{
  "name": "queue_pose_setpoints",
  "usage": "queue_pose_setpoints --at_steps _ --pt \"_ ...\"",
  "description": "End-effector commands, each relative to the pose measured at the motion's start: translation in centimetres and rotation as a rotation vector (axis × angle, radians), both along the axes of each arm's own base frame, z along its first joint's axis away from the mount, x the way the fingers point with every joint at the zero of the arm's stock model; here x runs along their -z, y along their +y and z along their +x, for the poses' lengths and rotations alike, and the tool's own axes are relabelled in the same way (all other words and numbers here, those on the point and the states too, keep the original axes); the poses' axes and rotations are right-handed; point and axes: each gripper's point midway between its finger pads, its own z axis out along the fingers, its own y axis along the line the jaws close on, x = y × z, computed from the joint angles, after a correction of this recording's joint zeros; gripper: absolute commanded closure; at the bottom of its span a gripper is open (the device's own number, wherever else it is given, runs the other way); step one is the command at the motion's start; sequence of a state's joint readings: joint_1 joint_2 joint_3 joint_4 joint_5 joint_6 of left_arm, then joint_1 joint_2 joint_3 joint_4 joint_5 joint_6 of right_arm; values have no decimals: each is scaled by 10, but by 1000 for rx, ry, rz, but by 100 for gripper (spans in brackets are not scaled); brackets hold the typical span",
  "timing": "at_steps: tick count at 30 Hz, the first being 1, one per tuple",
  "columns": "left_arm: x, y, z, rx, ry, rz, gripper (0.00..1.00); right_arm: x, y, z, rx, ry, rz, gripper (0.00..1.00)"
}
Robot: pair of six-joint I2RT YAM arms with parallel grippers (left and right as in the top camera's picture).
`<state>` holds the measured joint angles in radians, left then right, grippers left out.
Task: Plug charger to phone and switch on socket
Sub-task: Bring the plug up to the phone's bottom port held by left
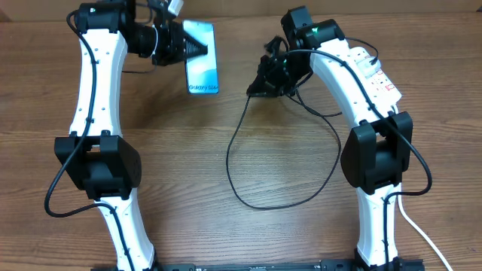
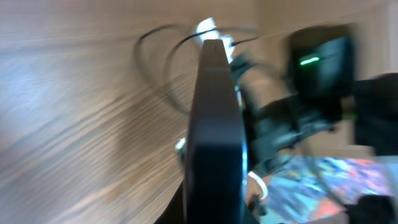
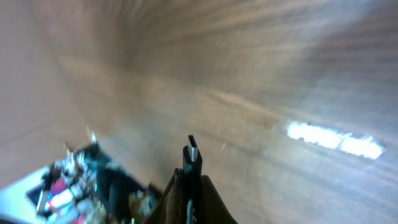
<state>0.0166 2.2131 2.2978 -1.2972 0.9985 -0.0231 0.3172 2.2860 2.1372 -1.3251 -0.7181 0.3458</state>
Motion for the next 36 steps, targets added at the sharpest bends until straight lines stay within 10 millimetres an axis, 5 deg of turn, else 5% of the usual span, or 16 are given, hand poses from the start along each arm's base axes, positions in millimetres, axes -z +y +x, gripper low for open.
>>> queue_pose_setpoints --at_steps 1,16,24,29,36 --pt "-36 -1 2 35 -29 -222 96 -38 12 -18 -123 -87 119 96" --pt "-53 8 14 -17 19 -313 96 -143 30 -99 -401 -339 256 96" --pt "-64 -3 6 29 50 -383 96 -149 48 -113 -420 -494 38 96" --pt "-96 -12 -11 165 12 -549 96 -151 60 -114 -403 -494 51 96" --pt "-96 -11 -11 163 17 -549 96 -174 72 -105 -384 -527 196 96"
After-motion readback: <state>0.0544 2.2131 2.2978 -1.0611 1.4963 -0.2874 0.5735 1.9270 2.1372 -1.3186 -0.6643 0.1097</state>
